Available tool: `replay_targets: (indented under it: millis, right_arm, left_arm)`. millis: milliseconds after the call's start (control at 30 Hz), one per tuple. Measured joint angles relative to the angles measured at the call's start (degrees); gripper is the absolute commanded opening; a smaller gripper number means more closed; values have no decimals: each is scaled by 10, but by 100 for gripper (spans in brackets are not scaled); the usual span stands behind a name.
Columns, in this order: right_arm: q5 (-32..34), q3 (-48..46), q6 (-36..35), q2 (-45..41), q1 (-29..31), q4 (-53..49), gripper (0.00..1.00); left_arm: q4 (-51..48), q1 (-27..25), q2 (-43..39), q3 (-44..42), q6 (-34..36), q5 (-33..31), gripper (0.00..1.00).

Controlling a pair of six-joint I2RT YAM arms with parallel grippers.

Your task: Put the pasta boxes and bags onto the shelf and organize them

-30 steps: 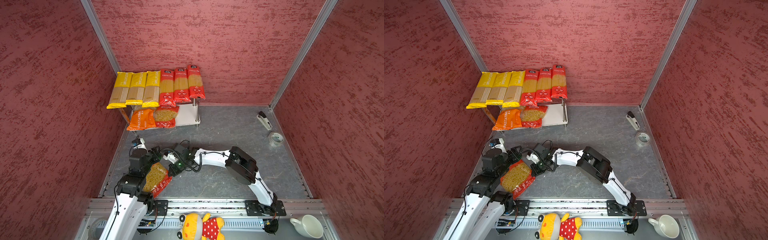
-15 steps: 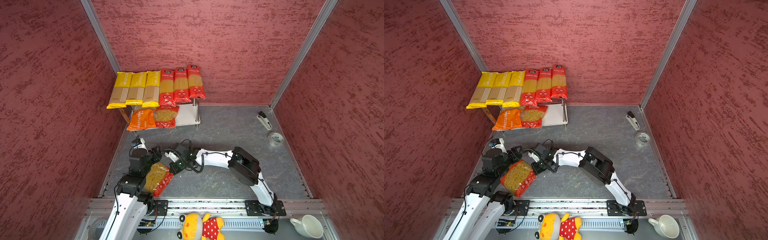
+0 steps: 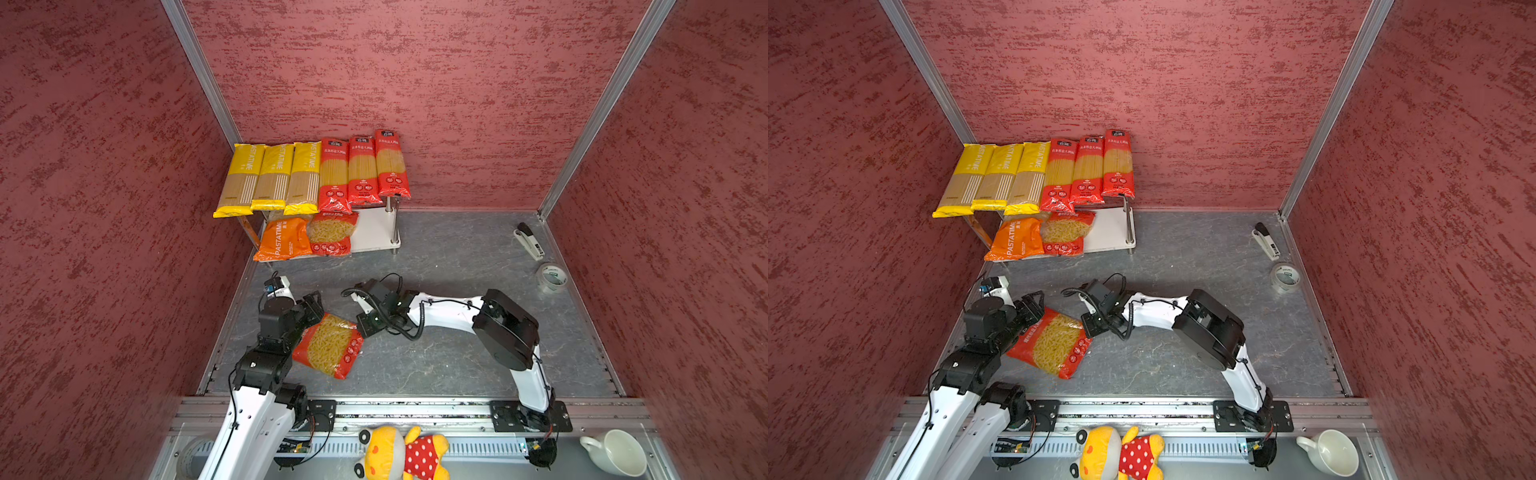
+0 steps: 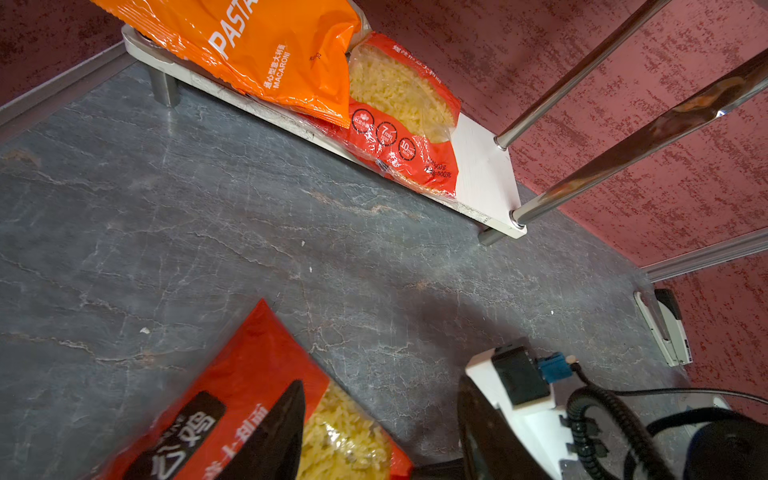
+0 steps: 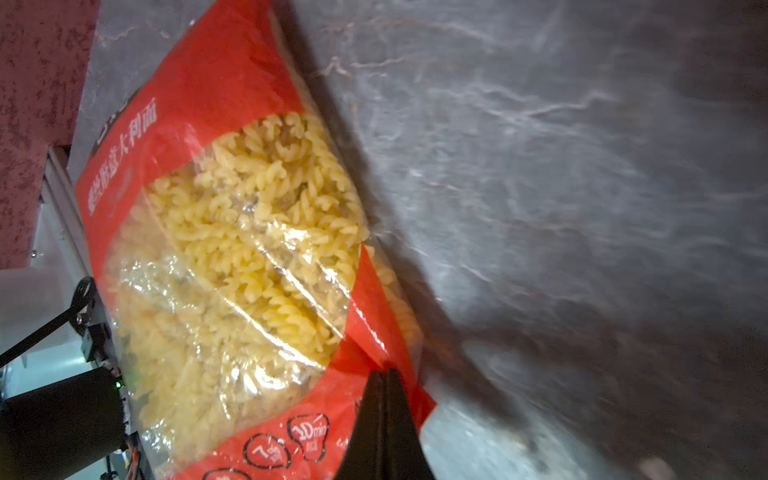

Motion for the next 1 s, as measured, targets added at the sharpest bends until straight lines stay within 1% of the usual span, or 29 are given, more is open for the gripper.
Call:
replay_targets:
  millis: [267, 367, 500, 567, 600, 733, 900, 1000]
  right_arm:
    - [33, -117, 29, -83, -75, 24, 0]
    - [52, -167, 46, -118, -96, 36, 0]
    - [64, -227, 74, -159, -106, 64, 0]
    - [62, -254, 87, -174, -101, 89, 0]
    - [60, -262, 89, -179, -97, 95, 2]
    - [45, -265, 88, -184, -85, 103, 18]
    - [23, -254, 66, -190, -105, 104, 36]
    - [14, -218, 49, -177, -119, 100, 42]
  left_arm:
    - [14, -1, 8, -8, -16, 10, 58]
    - [24, -10, 18, -14, -28, 17, 58]
    - [37, -42, 35, -26, -49, 18, 58]
    - [40, -71, 46, -33, -63, 12, 59]
    - [42, -87, 51, -37, -68, 6, 59]
    - [43, -159, 78, -47, -100, -22, 62]
    - [47, -251, 103, -64, -162, -66, 69]
    - [61, -307, 117, -84, -211, -90, 70]
